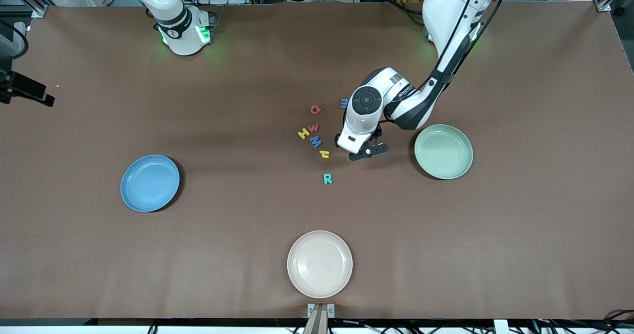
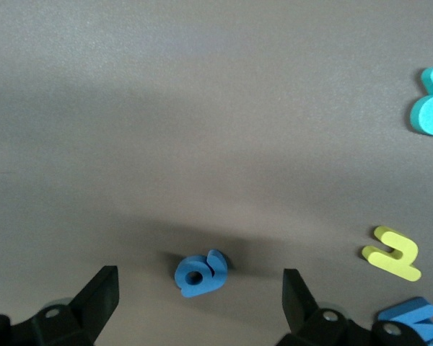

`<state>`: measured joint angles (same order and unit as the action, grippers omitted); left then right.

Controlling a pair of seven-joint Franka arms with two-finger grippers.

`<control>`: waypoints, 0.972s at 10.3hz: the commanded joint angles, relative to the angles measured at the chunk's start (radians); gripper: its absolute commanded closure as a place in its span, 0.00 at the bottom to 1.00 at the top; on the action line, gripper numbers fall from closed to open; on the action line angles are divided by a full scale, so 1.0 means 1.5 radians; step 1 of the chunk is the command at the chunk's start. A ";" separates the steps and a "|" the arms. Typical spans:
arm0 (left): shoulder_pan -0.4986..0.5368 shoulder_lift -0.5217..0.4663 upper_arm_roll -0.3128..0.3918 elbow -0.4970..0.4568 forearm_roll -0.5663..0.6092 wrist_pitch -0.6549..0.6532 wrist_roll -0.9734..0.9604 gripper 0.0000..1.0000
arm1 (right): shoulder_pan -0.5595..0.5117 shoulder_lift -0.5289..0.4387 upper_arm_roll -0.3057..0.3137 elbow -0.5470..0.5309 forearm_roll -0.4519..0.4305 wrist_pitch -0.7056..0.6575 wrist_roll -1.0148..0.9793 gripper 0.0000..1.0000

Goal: Sort uppercase to blue plate, lowercase to green plate
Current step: 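Grasp the blue lowercase letter with the left gripper while the right gripper reaches in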

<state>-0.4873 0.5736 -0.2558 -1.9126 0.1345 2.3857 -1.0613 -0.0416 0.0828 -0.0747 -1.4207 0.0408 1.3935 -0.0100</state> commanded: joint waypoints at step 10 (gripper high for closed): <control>-0.012 0.028 0.004 0.006 0.023 0.004 -0.033 0.20 | 0.029 -0.007 0.009 -0.178 0.001 0.187 0.003 0.00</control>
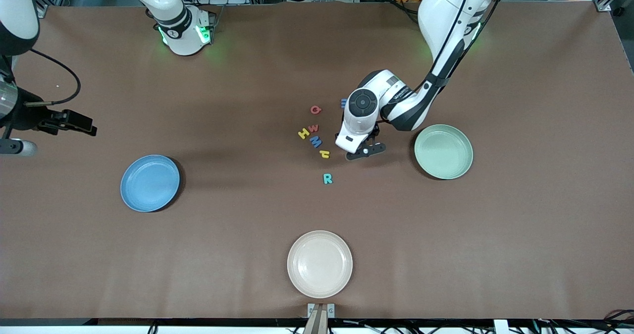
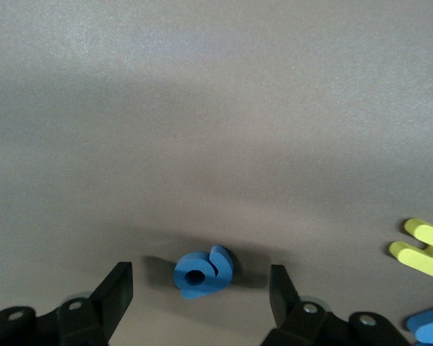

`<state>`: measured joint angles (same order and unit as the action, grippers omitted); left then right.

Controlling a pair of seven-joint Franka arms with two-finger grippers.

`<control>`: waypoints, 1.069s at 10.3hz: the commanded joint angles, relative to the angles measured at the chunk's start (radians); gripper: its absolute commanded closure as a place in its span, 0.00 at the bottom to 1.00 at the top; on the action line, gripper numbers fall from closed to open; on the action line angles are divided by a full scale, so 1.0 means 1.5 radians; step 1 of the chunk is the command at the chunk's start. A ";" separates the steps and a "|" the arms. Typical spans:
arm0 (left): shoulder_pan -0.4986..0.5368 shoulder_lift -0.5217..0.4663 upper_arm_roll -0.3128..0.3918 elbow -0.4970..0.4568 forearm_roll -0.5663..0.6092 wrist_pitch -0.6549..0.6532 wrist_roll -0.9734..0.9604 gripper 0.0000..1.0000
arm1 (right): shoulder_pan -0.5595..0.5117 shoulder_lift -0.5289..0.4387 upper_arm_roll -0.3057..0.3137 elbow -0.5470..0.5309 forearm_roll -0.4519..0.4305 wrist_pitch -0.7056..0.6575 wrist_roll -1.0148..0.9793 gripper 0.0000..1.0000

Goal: Sort uppercase to blue plate, lowercase to green plate
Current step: 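Grasp the blue lowercase letter with the left gripper while the right gripper reaches in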

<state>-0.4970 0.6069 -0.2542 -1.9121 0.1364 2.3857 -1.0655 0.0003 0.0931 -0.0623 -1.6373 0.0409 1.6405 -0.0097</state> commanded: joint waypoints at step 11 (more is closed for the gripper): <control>-0.005 0.010 0.001 0.003 0.014 0.004 -0.048 0.54 | 0.016 -0.015 0.001 -0.056 0.001 0.044 0.001 0.00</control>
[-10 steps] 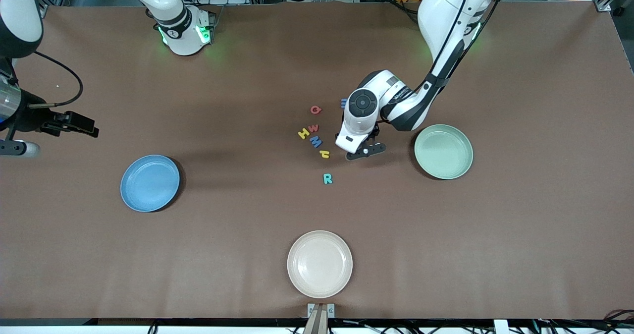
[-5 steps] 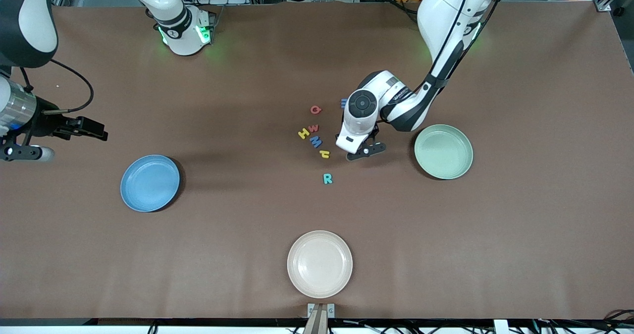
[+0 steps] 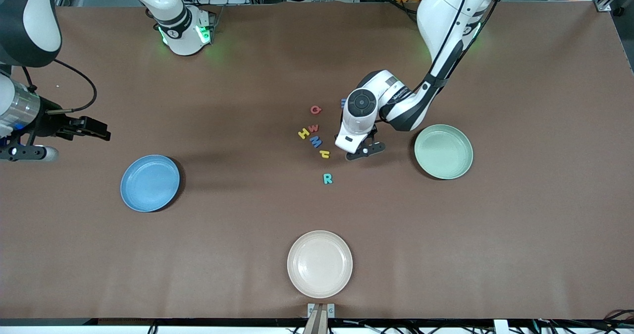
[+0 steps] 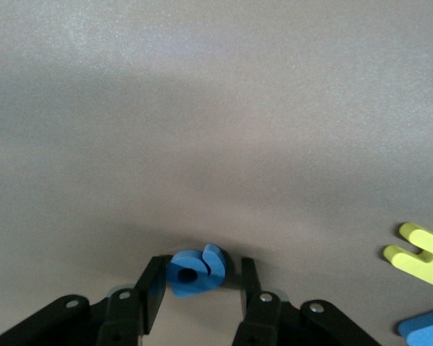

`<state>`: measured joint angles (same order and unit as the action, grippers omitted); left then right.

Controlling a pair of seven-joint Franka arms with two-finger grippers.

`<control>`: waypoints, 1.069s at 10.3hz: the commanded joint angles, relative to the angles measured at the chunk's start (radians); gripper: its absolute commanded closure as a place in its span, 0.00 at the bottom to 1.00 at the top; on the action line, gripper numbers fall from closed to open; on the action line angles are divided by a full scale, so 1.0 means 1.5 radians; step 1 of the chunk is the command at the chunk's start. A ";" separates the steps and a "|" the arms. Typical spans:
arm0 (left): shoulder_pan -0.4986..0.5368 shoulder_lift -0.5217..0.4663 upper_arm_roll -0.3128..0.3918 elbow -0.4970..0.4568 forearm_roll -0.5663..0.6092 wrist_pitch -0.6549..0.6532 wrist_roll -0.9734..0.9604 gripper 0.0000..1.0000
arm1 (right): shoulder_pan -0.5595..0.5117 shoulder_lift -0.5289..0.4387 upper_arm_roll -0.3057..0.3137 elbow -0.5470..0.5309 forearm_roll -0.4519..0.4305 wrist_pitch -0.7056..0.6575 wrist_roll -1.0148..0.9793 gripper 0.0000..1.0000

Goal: Sort uppercase to blue plate, lowercase to green plate
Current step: 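Grasp the blue lowercase letter with the left gripper while the right gripper reaches in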

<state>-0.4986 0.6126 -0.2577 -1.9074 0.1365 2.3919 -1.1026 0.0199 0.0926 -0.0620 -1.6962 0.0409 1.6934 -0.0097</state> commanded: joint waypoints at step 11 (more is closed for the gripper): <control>-0.003 -0.001 0.003 -0.001 0.012 -0.005 -0.018 0.70 | 0.039 -0.016 0.000 -0.041 0.001 0.052 0.001 0.00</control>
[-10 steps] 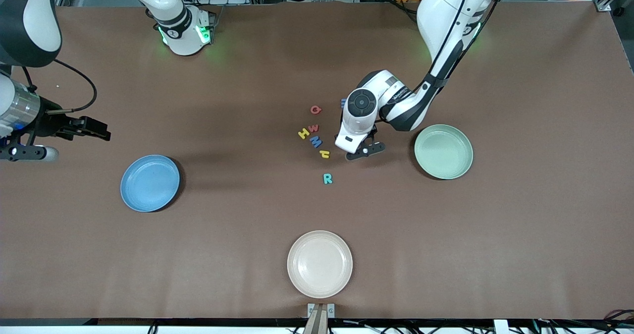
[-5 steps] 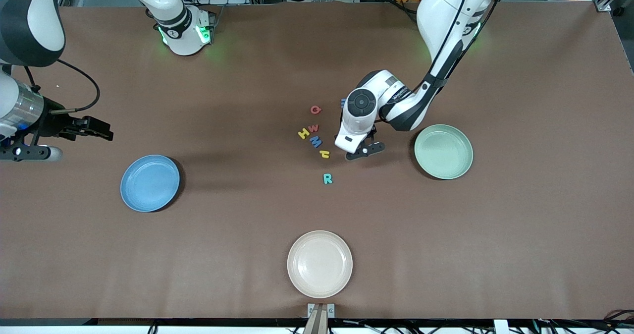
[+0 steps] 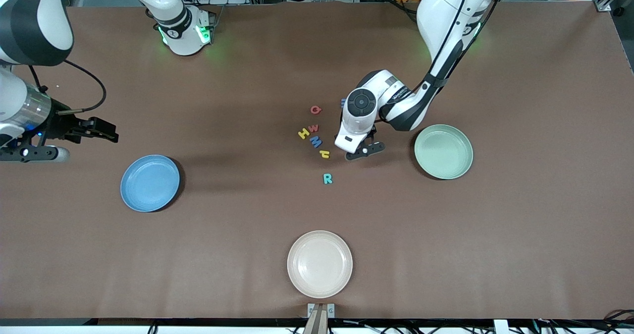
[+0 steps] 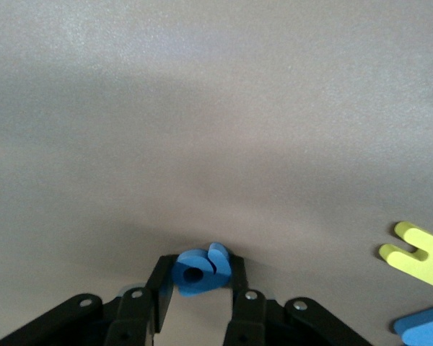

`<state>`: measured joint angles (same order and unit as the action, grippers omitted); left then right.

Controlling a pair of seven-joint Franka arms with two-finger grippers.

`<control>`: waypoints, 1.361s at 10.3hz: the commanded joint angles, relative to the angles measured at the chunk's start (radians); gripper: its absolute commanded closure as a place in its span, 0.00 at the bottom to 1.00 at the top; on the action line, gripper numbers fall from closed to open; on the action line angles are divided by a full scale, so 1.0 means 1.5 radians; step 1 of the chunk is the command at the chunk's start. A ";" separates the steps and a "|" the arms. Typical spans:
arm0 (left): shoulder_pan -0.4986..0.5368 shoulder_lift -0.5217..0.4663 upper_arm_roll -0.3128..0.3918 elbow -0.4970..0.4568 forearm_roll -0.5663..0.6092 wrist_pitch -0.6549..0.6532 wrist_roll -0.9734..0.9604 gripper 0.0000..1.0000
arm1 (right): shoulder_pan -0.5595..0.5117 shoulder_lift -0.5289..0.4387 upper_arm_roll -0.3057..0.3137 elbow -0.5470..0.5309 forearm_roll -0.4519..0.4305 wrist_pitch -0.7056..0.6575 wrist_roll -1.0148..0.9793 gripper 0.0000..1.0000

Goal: Sort uppercase to blue plate, lowercase to green plate
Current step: 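Lift the blue letter toward the green plate while the right gripper advances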

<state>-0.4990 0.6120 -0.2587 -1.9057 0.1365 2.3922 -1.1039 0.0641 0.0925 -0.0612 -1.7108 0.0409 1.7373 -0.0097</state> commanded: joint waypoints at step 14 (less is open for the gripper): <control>0.015 -0.055 0.004 0.005 0.016 -0.110 0.055 0.77 | 0.035 -0.014 0.000 -0.047 0.001 0.048 0.001 0.00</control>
<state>-0.4928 0.5641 -0.2536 -1.8892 0.1373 2.2676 -1.0543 0.1061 0.0925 -0.0605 -1.7590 0.0409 1.7961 -0.0097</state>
